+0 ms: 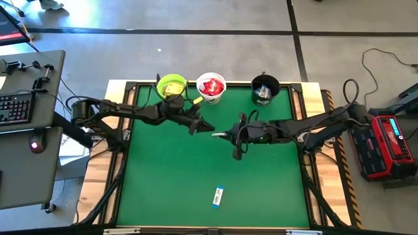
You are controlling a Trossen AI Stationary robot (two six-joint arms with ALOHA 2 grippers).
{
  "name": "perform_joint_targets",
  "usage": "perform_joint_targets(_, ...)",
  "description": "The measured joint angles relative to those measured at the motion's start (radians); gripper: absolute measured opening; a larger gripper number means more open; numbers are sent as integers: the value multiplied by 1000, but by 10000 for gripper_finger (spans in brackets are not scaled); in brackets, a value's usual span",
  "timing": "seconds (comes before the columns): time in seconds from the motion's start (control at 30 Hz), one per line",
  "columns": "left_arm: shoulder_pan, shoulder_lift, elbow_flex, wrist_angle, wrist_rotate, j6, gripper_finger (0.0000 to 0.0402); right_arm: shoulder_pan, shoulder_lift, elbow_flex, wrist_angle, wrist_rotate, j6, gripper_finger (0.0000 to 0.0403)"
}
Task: Sort candy by brand, put in halloween buckets
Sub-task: Put the white chocolate bar into the black bucket
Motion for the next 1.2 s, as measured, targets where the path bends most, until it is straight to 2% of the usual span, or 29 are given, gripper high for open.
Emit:
perform_joint_targets(0.13, 3, 0, 0, 61, -21, 57, 112, -23, -29, 0, -48, 12, 53, 18)
perform_joint_targets(0.3, 11, 0, 0, 76, -38, 137, 150, -92, -107, 1, -197, 56, 153, 18)
perform_joint_targets(0.47, 2, 0, 0, 83, -54, 192, 158, -239, -216, 1, -390, 120, 269, 18)
perform_joint_targets(0.6, -12, 0, 0, 84, -63, 238, 158, -421, -259, 2, -529, 148, 304, 18)
perform_joint_targets(0.77, -24, 0, 0, 84, -63, 263, 158, -667, -239, 1, -557, 64, 290, 19)
perform_joint_targets(0.93, -24, 0, 0, 83, -63, 264, 158, -864, -168, 1, -554, -27, 271, 19)
perform_joint_targets(1.07, -23, 0, 0, 83, -63, 262, 158, -978, -72, 1, -518, -185, 260, 19)
perform_joint_targets(1.2, -23, 0, 0, 83, -63, 264, 159, -1044, 24, 1, -494, -255, 272, 19)
